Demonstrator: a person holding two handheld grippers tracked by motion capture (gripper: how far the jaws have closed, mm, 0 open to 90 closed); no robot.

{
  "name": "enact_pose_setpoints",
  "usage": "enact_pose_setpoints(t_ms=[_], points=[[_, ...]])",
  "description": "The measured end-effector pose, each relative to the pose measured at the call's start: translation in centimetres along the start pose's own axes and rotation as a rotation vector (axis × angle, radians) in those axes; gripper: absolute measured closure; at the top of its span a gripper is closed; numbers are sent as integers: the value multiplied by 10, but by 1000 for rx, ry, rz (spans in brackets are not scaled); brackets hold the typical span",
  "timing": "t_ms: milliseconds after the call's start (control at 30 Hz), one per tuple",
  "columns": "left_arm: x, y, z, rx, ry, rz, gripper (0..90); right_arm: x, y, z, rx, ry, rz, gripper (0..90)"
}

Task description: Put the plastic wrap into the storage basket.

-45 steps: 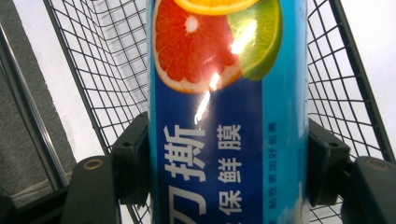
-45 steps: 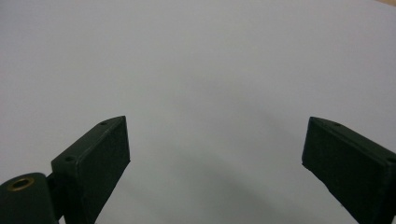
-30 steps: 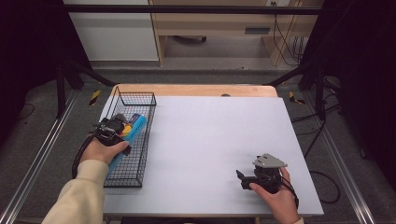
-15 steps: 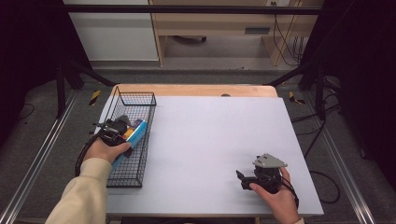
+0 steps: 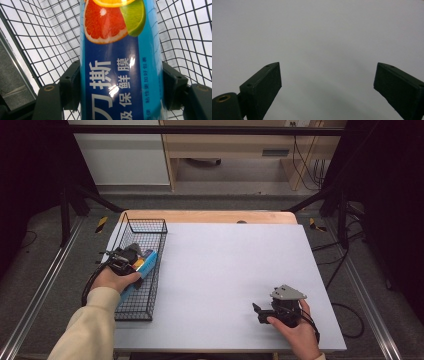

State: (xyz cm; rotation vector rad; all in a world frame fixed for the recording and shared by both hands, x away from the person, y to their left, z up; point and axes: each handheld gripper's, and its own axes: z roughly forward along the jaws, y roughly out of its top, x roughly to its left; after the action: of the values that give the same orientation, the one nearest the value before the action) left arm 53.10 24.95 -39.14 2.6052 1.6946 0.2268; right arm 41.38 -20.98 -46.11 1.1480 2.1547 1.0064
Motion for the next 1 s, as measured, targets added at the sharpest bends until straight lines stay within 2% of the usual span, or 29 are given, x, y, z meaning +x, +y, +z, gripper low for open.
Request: enact_pose_setpoints(t_ms=[433,767,1000], points=[[-2,0,0,4,6,5,310,0,-1,1,10,4,-6,81],[-6,0,-1,-8,43,31,303,1,-1,1,11,8,-9,80],[-6,0,-2,-16,46,34,298,1,-1,2,13,9,-9,80]])
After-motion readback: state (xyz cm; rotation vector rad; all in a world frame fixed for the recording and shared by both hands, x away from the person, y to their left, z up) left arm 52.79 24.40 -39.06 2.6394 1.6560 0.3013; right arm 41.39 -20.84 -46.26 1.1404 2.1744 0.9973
